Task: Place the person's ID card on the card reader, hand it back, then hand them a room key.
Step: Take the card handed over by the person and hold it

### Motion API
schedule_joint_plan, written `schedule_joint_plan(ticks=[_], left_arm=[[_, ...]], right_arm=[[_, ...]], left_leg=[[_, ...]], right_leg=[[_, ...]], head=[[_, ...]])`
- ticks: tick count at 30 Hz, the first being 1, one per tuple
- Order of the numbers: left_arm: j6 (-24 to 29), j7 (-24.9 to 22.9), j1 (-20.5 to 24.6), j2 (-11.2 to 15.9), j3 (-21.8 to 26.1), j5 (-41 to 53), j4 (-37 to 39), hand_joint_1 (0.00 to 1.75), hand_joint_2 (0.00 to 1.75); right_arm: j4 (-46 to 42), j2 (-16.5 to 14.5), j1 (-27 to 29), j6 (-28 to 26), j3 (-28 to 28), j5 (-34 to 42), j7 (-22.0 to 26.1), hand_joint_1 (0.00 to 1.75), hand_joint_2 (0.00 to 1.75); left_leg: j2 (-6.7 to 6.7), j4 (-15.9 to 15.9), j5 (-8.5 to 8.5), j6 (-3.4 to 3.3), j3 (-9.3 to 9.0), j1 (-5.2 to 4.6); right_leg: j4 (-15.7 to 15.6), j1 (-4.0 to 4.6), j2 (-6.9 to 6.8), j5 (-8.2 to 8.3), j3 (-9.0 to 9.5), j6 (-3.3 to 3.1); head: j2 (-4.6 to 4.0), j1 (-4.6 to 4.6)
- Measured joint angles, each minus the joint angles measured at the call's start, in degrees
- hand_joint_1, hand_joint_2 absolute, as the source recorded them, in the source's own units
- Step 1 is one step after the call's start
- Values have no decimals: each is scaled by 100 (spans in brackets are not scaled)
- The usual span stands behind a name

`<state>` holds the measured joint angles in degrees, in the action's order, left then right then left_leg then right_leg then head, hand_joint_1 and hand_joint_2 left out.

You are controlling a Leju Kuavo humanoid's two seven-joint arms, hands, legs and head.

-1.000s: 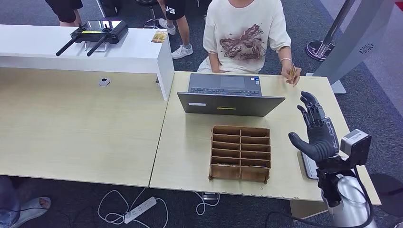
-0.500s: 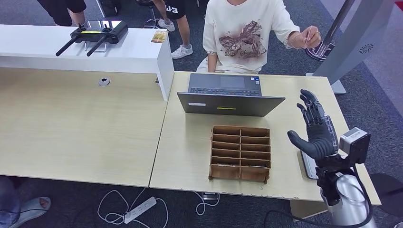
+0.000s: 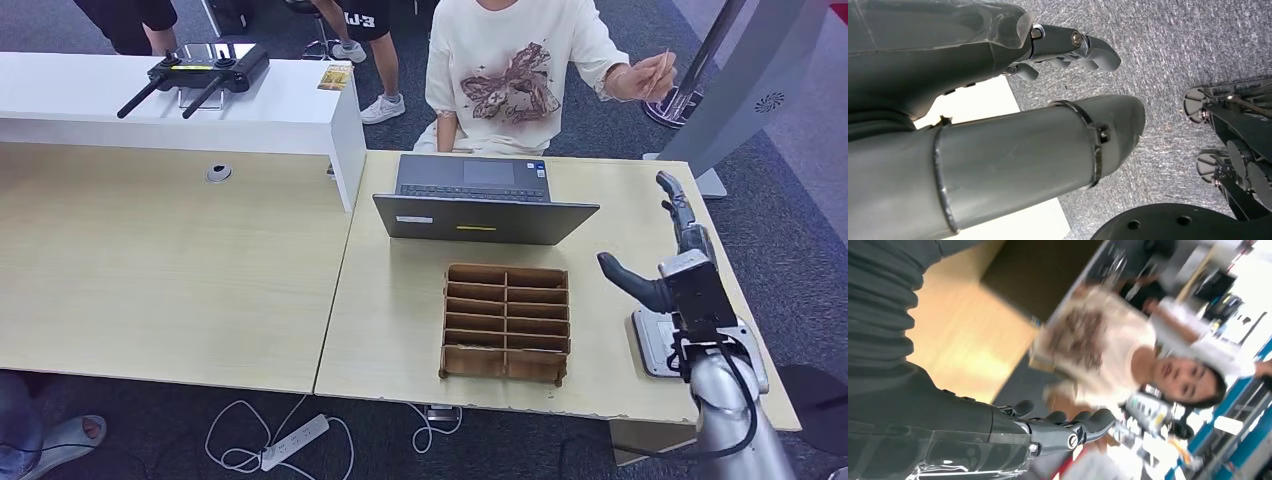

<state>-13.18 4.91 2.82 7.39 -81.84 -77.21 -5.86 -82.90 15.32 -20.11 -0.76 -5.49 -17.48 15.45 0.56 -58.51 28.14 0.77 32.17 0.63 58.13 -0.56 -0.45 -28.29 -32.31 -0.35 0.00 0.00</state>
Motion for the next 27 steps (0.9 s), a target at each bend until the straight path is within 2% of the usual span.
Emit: schedule_joint_plan(ticks=[6, 8, 10, 18, 27], left_arm=[[59, 3, 12, -75, -1, 0, 0, 0, 0], [63, -1, 22, -92, -3, 12, 0, 0, 0], [63, -9, 33, -105, -7, 28, 0, 0, 0], [60, -65, 53, -112, -91, 147, 0, 0, 0], [57, -139, 102, -83, -220, 259, 0, 0, 0]], right_arm=[[801, -66, -1175, -1812, -347, -2749, -567, 0, 175], [1123, -152, -1564, -2176, -517, -3493, -822, 0, 175], [1467, -268, -1915, -2308, -667, -3952, -1018, 0, 175], [3103, -717, -3329, -2352, -993, -4662, -1374, 0, 175], [4407, -896, -4090, -2358, -1092, -4911, -1573, 0, 175]], left_leg=[[-8, 0, -5, 3, -3, 1], [-8, 0, -8, 5, -5, 2], [-7, 0, -9, 7, -5, 3], [-4, 0, -13, 11, -5, 2], [-3, -2, -13, 10, -4, 1]], right_leg=[[3, 0, 6, 6, 0, -1], [6, 1, 7, 6, 1, -2], [10, 2, 5, 6, 0, -2], [15, 2, 3, 6, -5, -2], [13, 0, 2, 6, -4, -1]], head=[[0, 0], [0, 0], [0, -1], [0, 0], [0, 0]])
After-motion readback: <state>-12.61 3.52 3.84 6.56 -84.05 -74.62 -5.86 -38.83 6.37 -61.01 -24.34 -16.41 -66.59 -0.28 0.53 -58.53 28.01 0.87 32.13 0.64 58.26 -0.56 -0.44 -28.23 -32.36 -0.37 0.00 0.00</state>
